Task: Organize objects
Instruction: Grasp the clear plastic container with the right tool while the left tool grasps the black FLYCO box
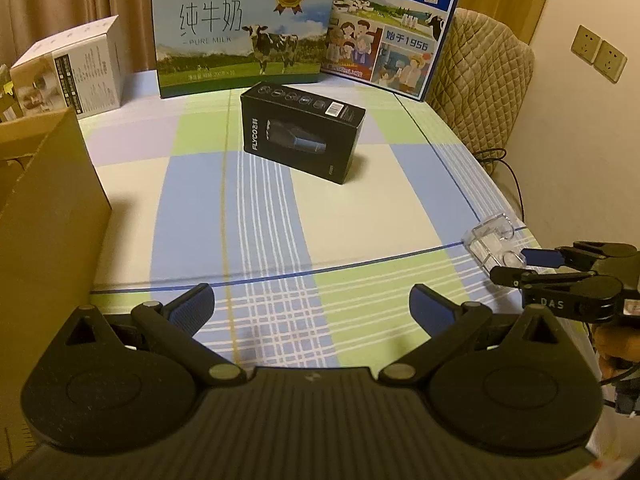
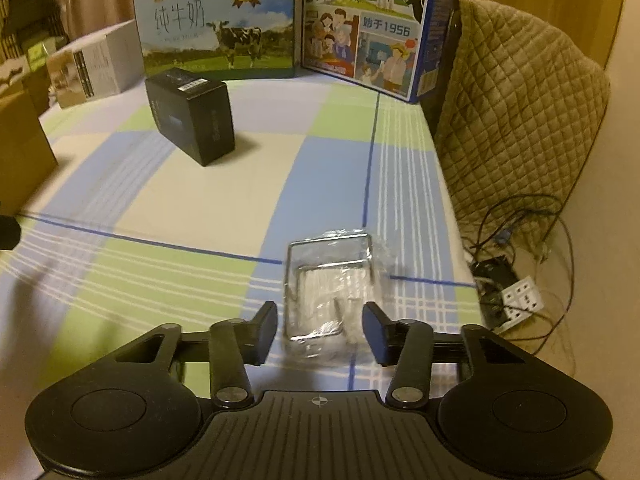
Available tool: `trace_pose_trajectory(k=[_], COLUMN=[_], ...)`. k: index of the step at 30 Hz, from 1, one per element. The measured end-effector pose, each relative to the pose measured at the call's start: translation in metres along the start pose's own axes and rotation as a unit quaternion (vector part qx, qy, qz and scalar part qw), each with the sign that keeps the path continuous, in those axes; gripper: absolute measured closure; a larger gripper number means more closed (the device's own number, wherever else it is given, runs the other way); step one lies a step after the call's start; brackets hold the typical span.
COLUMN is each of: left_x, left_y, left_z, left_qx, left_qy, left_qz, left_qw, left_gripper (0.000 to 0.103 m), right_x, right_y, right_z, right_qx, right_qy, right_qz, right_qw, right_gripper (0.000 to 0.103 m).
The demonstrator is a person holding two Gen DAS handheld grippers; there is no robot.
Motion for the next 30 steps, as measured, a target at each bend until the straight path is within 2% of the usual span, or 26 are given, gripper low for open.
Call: trace_pose_trajectory(k=[5,10,14,22,30], left_x=[-0.002,-0.003,-0.002,0.006,0.038], left_y=[0.002,0.002,0.003,0.009,0.03], left_z=[-0.009,-0.013,-0.014,-0.014,-0.02], left_qx=[0.0,-0.002,-0.003,0.0,0.015], left_qy=[0.008,0.011,0.011,0.008,-0.01], left_qz=[0.003,0.006,0.006,-0.001,0.0], left_qw=[1.0,0.9999,0.9999,1.0,0.9998], left_gripper=[0.001,0.001,0.001,0.001,0.001], right_x=[-0.003,-0.004,0.004,0.046,0.083], right_y=[0.009,0.007,0.007,0.019,0.038], right_z=[-0.006,-0.005,0.001,-0.002,-0.038], right_qx=[-0.01,-0.018,-0.009,0.019,0.037], right_qy=[0.0,0.0,-0.01,-0.036,-0.04], right_qz=[0.029,0.02,0.012,0.006,0.019], right_qw=[1.0,1.0,1.0,0.999,0.998], right_gripper=[0.073,0.075,0.076,0.076,0.075])
Point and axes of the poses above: each gripper's, at about its wrist camera, not at the fingertips, and z roughly against the way its jaws point, y to its left, x to its top, the point moved 8 cm from there along -z, roughly the way its jaws point, and after that the axes turned 11 degrees about -x, right-handed, at the moved point
